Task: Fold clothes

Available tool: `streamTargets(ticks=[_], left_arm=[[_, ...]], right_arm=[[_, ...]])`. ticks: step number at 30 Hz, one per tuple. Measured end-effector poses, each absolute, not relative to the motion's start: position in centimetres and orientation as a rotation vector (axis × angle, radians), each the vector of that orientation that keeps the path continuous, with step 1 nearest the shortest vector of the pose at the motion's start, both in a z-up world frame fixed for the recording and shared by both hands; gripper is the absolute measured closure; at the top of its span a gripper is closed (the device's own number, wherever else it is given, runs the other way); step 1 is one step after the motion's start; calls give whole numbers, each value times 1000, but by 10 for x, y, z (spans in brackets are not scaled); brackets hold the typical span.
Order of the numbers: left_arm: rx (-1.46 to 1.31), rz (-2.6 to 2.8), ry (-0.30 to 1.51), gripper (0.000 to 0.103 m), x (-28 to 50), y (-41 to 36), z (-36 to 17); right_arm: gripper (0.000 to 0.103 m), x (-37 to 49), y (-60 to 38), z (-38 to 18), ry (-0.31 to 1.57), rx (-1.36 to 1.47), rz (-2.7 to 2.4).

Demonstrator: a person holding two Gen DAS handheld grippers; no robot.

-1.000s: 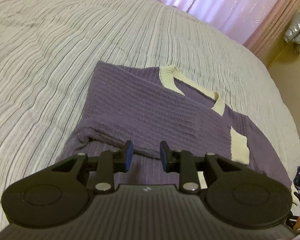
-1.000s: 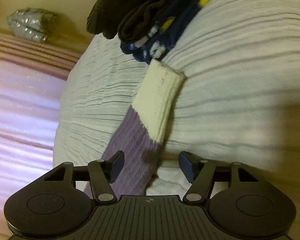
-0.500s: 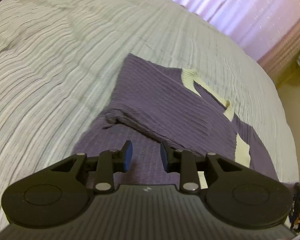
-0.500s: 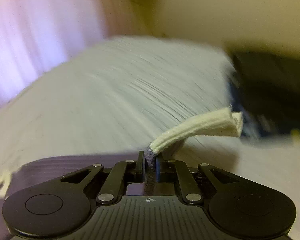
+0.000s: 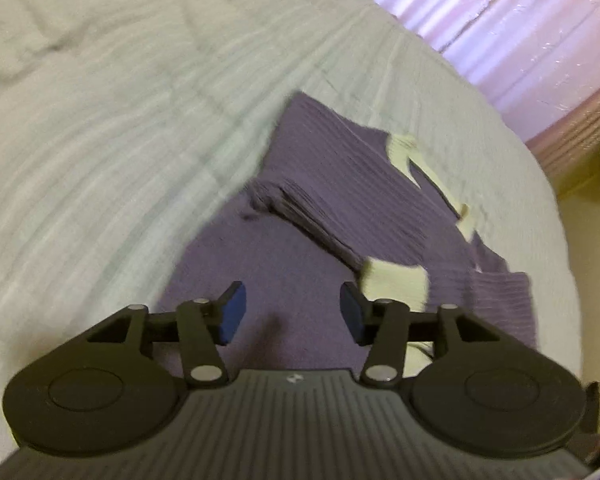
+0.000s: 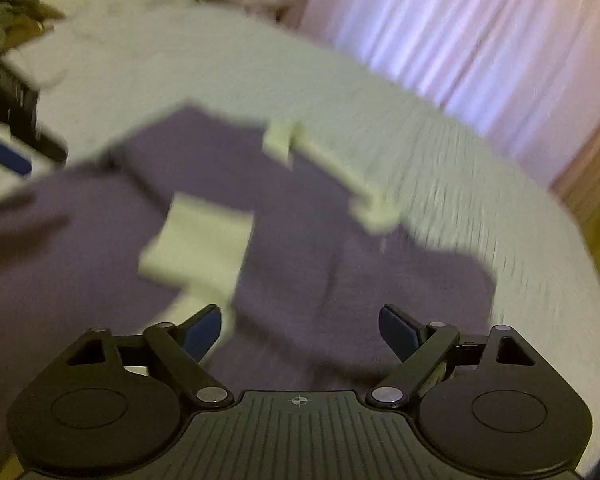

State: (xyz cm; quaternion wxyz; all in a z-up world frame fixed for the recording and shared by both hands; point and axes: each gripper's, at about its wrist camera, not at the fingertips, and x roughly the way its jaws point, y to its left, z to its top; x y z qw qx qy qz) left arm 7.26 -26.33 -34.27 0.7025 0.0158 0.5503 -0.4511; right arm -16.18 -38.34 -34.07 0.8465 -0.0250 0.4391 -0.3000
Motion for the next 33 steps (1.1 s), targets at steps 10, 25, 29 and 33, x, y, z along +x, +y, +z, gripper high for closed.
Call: streamTargets(ticks=[10, 25, 29, 33], left_arm=[[-42, -1118, 1353, 48, 37, -325, -390], [130, -1362, 862, 99, 65, -372, -291], [203, -1335, 904, 99, 81, -388, -309], [202, -1335, 917, 99, 81, -394, -317]], right_arm=[[16, -273, -455, -355, 961, 432, -972], [16, -286, -471, -341, 822, 397, -1036], [31, -262, -482, -347, 796, 285, -956], [35, -244, -487, -367, 870, 131, -911]])
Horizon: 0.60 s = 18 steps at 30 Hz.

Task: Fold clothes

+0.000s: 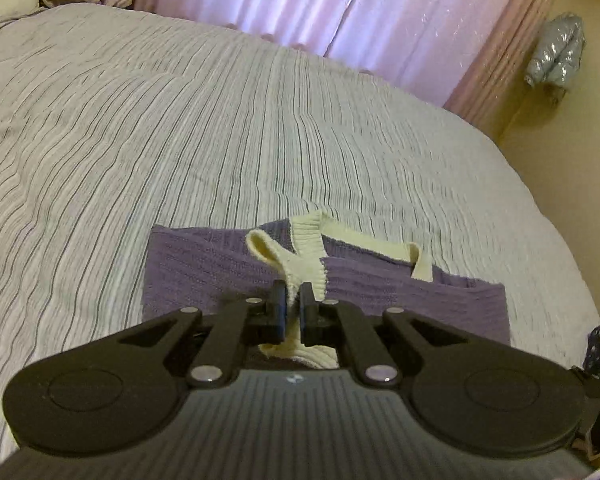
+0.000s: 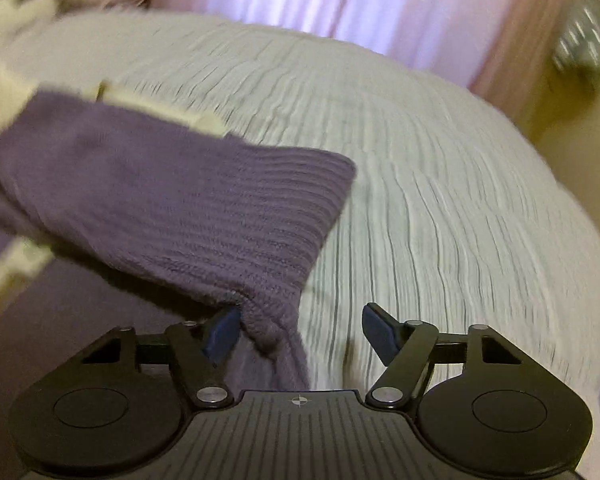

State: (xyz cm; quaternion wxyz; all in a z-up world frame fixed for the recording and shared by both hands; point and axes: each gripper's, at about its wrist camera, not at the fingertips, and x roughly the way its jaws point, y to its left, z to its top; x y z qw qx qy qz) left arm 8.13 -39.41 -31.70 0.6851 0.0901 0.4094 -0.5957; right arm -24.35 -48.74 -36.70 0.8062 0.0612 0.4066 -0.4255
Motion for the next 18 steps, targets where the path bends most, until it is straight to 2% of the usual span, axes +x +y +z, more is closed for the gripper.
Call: streamTargets(ticks=[2, 9, 11, 13, 18], left_arm=[[168, -1340, 934, 99, 86, -392, -318], [333, -1220, 1024, 99, 97, -395, -367], [286, -1206, 1048, 94, 103, -390, -371], [191, -1200, 1113, 79, 109, -386, -373], [136, -1180, 1143, 78, 109, -390, -380]], right_arm=[[43, -243, -486, -372, 887, 65, -889], [43, -259, -500, -375, 909, 280, -946], [43, -261, -498, -365, 876, 314, -930], [43, -260, -495, -354, 832, 322, -917], [43, -271, -502, -340, 756, 429, -932]])
